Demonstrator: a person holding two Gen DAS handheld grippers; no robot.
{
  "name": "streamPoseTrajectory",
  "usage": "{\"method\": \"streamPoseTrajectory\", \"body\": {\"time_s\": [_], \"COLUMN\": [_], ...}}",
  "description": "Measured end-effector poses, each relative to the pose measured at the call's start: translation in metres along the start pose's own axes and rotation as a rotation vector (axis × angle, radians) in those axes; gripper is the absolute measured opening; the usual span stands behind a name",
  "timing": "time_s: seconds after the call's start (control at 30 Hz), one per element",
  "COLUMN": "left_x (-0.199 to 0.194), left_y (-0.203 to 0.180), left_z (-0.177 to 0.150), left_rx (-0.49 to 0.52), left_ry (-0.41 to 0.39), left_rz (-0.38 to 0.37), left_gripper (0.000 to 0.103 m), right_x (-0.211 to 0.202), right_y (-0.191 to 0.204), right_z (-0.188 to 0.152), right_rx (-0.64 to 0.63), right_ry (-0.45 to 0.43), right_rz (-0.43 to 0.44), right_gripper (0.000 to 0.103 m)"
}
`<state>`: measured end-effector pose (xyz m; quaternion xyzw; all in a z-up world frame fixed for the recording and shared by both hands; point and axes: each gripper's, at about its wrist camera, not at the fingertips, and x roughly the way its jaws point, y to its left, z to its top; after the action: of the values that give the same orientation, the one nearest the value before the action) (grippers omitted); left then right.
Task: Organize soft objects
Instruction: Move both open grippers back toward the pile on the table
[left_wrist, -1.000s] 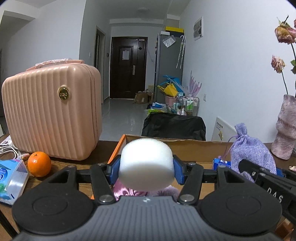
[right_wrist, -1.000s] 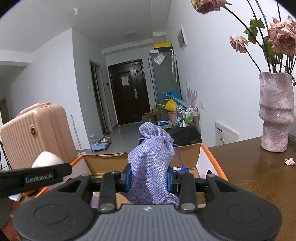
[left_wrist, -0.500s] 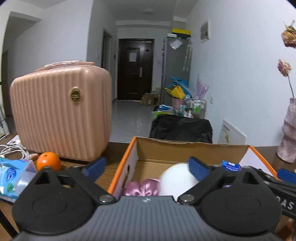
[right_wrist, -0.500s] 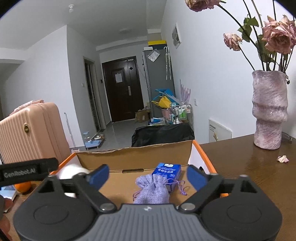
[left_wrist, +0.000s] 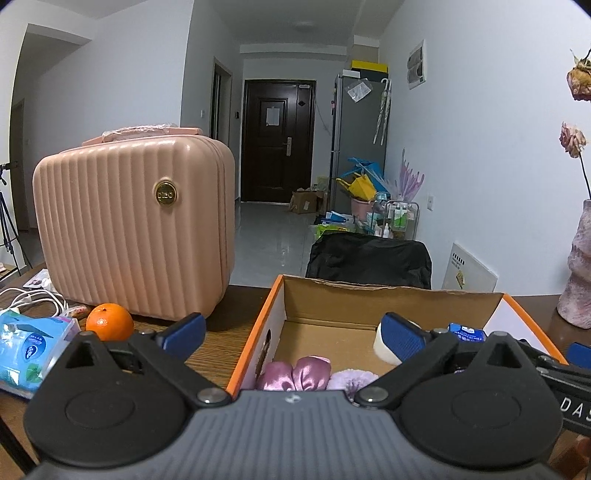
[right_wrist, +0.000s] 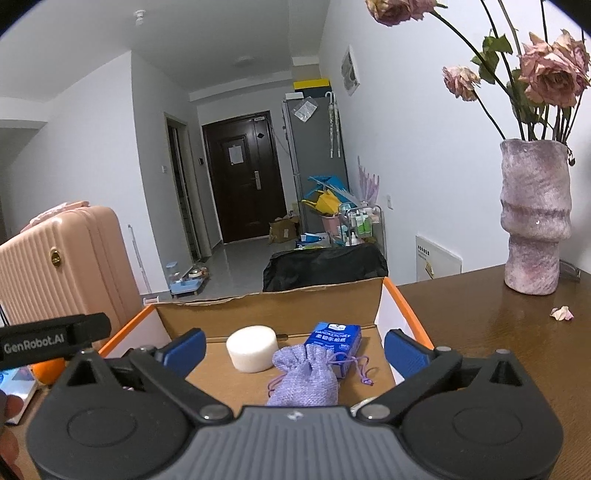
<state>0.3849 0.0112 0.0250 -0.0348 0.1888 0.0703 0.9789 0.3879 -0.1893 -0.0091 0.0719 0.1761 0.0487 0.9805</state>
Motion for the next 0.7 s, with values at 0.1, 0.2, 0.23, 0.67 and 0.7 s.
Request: {"method": "streamPoseTrajectory", "body": {"time_s": [0.1, 0.2, 0.23, 0.67, 0.7], "left_x": [-0.004, -0.012, -0.014, -0.049, -0.051], "left_y": [0.003, 0.006, 0.007, 0.029, 0.029], "left_z": [0.000, 0.003, 0.004, -0.001, -0.003], "left_rx": [-0.003, -0.005, -0.006, 0.030, 0.035], "left_ry": [-0.006, -0.015, -0.017, -0.024, -0.024], "left_rz": [-0.002, -0.005, -0.005, -0.033, -0.033], "left_gripper": [0.103, 0.103, 0.103, 0.103, 0.103], "right_x": [-0.005, -0.012, -0.015, -0.054, -0.058], "right_y": [0.001, 0.003, 0.002, 0.003, 0.003], "right_z": [0.001, 0.003, 0.004, 0.001, -0.001], "right_rx": [-0.007, -0.013, -0.014, -0.088, -0.095], "right_ry": [-0.006, -0.014, -0.017, -0.047, -0.048], "right_rz": [0.010, 0.019, 0.023, 0.086, 0.092], "right_gripper": [0.103, 0.103, 0.103, 0.103, 0.103]}}
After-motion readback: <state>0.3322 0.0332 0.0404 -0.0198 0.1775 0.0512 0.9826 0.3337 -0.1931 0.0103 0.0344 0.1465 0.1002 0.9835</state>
